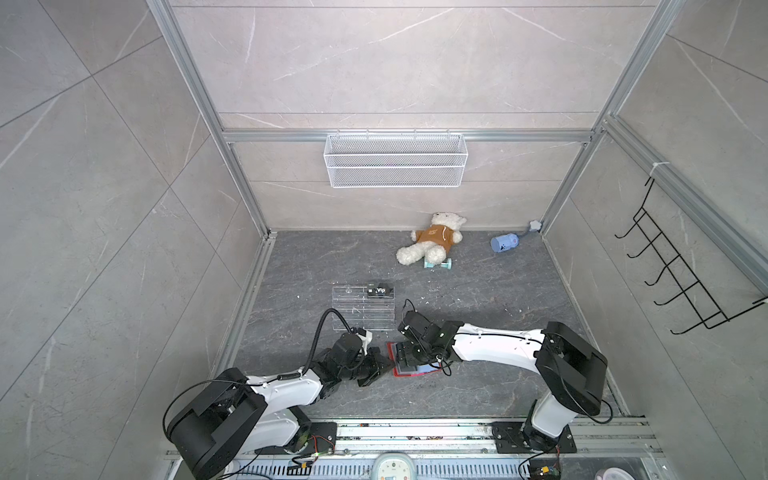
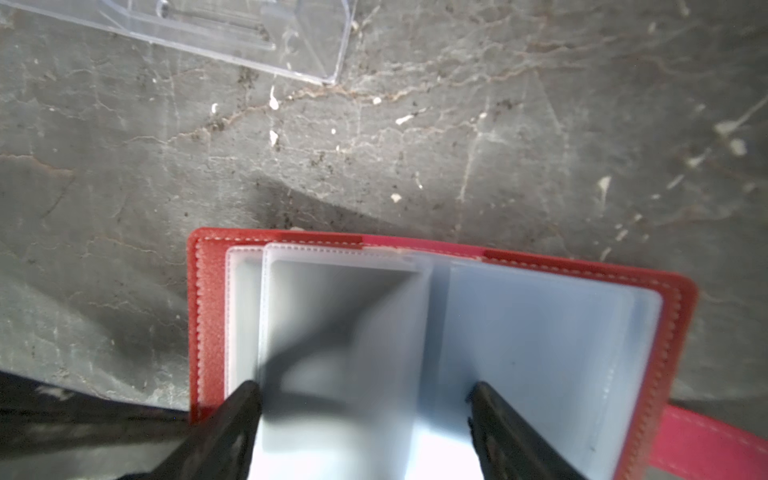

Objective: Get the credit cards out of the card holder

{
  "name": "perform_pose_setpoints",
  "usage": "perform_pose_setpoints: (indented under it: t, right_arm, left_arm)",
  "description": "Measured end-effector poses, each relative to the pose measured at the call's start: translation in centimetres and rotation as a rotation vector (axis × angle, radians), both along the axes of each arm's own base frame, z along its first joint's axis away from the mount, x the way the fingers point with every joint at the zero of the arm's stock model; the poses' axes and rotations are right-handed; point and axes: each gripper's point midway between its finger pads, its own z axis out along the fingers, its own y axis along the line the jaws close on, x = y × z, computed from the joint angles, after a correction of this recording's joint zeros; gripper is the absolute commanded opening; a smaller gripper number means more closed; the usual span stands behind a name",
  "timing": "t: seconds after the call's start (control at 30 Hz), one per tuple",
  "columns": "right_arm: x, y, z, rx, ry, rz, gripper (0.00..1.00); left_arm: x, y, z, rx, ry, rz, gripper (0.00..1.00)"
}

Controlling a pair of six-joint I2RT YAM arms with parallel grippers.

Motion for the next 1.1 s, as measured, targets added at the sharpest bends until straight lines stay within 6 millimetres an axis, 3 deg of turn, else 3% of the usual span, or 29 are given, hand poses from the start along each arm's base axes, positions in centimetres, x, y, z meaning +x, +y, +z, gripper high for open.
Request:
perform_pose_setpoints:
  t: [0.27,0.67,1.1]
  right_arm:
    - [0.1,-0.2,0.1,-0.012,-0.014,-0.002,0.79]
    - [0.1,-0.5,0.5,-0.019,-0.022,-0.008,0.88]
    - [0.0,-1.6,0.3,-0.026,-0.015,-0.022,0.89]
  left_arm:
    - [0.0,0.0,0.0,0.001,-0.005,-0.002,0.00]
    - [0.1,0.0,0.0,0.005,-0.014,-0.001,0.00]
    - [0.2,0.1,0.2,0.007,-0.027,0.001,0.00]
